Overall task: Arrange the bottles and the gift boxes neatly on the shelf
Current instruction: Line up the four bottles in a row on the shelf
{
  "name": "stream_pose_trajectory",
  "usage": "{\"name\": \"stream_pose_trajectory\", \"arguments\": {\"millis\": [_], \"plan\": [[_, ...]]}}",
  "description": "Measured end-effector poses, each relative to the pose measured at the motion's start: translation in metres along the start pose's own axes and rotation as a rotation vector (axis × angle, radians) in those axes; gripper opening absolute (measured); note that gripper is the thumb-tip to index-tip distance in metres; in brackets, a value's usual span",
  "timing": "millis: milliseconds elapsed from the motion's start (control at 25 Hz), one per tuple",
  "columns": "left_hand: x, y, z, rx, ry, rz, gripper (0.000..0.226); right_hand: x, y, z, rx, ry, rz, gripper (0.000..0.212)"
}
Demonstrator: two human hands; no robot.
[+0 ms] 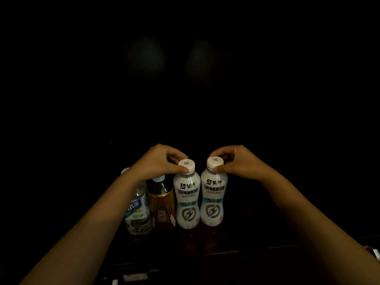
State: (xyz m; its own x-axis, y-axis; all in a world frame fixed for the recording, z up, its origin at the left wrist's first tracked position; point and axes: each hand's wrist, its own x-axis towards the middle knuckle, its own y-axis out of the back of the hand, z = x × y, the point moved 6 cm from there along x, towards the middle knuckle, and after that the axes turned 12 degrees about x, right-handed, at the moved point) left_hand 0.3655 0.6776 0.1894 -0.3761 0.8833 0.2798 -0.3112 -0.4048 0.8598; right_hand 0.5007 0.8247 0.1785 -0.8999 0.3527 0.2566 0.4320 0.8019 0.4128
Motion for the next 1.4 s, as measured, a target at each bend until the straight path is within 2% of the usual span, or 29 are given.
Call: {"name": "stream_pose_trajectory", "arguments": {"millis": [320, 600, 880, 960, 1080, 1280, 1400], "plan": [[-0.002, -0.006, -0.008, -0.121, -0.016, -0.005, 0.037, 0.000, -0.002, 0.005, 0.075, -0.042, 0.000, 0.035], [-0.003, -0.006, -0.007, -0.137, 0.004, 0.002, 0.039, 0.002, -0.001, 0.002, -0.026, -0.024, -0.027, 0.036], [-0.003, -0.005, -0.001, 0.004, 0.010, 0.005, 0.046, 0.004, 0.001, -0.001, -0.089, -0.014, -0.045, 0.032], [-0.004, -0.001, 0.001, 0.038, 0.006, -0.035, 0.052, 0.006, 0.001, -0.005, -0.191, -0.025, -0.067, 0.039], [-0.010, 0.014, 0.000, 0.052, 0.015, -0.068, 0.061, 0.012, -0.001, -0.020, -0.375, -0.034, -0.091, 0.061], [-0.029, 0.070, -0.007, 0.275, 0.085, 0.191, 0.078, 0.022, -0.017, -0.077, -0.647, 0.184, 0.124, 0.065], [-0.049, 0.090, -0.001, 0.440, 0.073, 0.291, 0.078, 0.019, -0.042, -0.102, -0.741, 0.297, 0.203, 0.064]]}}
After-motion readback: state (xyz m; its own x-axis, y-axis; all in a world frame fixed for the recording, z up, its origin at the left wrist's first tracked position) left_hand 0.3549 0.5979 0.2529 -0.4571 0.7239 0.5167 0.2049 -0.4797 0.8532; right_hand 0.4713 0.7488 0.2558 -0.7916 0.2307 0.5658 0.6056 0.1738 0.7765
